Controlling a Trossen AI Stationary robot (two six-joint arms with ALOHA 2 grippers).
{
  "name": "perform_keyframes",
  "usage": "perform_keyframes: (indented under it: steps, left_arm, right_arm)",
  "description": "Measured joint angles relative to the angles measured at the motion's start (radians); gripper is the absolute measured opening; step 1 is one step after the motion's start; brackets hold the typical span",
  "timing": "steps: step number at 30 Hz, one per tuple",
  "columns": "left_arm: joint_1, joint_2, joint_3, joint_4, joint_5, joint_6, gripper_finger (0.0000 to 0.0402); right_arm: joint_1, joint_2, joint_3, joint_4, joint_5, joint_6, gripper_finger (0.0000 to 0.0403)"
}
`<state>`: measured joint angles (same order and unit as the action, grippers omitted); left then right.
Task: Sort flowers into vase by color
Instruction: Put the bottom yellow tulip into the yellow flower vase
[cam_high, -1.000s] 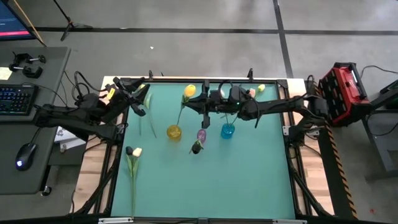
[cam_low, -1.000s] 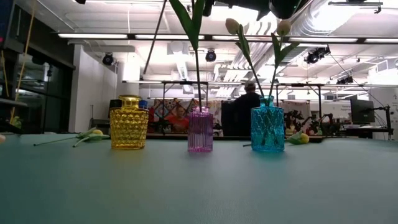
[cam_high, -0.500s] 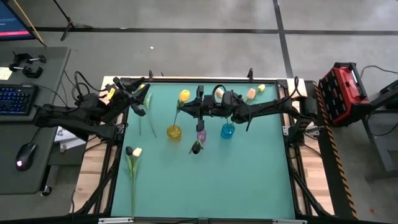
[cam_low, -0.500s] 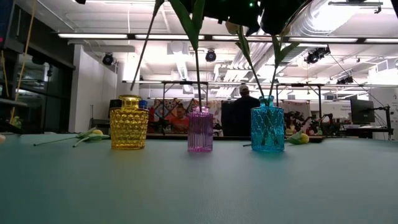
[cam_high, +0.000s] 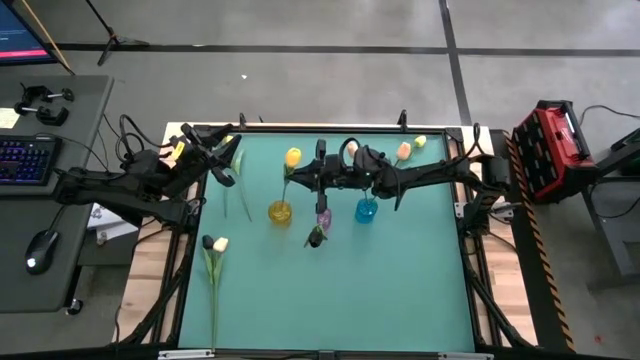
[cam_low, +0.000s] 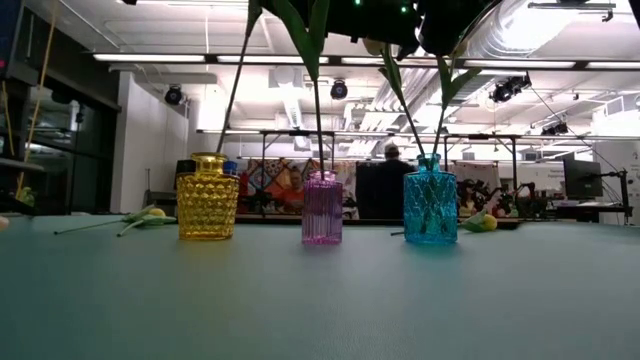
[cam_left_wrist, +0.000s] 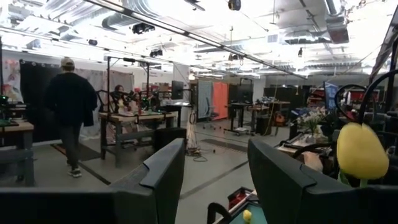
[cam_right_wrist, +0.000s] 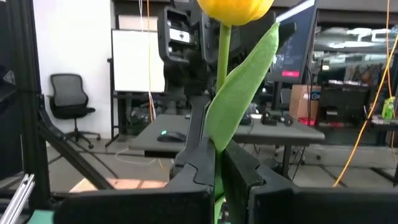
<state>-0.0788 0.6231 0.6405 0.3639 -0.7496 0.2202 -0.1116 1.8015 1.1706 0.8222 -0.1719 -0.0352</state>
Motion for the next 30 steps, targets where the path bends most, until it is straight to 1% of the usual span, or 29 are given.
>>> perform_keyframes:
  steps: [3,16,22,25,27,30]
  left_arm:
    - [0.0,0.0,0.0,0.0,0.0,0.001,0.0163]
    - [0.0,0.0,0.0,0.001,-0.005,0.001,0.0163]
    - [0.0,0.0,0.0,0.001,-0.005,0.001,0.0163]
    - [0.0,0.0,0.0,0.001,-0.006,0.001,0.0163]
    - [0.0,0.0,0.0,0.001,-0.006,0.001,0.0163]
    - [0.0,0.0,0.0,0.001,-0.006,0.001,0.0163]
  right_arm:
    - [0.0,0.0,0.0,-0.029,0.004,-0.013,0.0]
    - [0.0,0.0,0.0,-0.026,0.003,-0.017,0.0]
    - [0.0,0.0,0.0,-0.024,0.004,0.043,0.0]
    - [0.0,0.0,0.0,-0.025,0.023,0.083,0.0002]
    - [0.001,0.0,0.0,-0.025,0.046,0.108,0.0014]
    - [0.001,0.0,0.0,-0.026,0.059,0.14,0.0056]
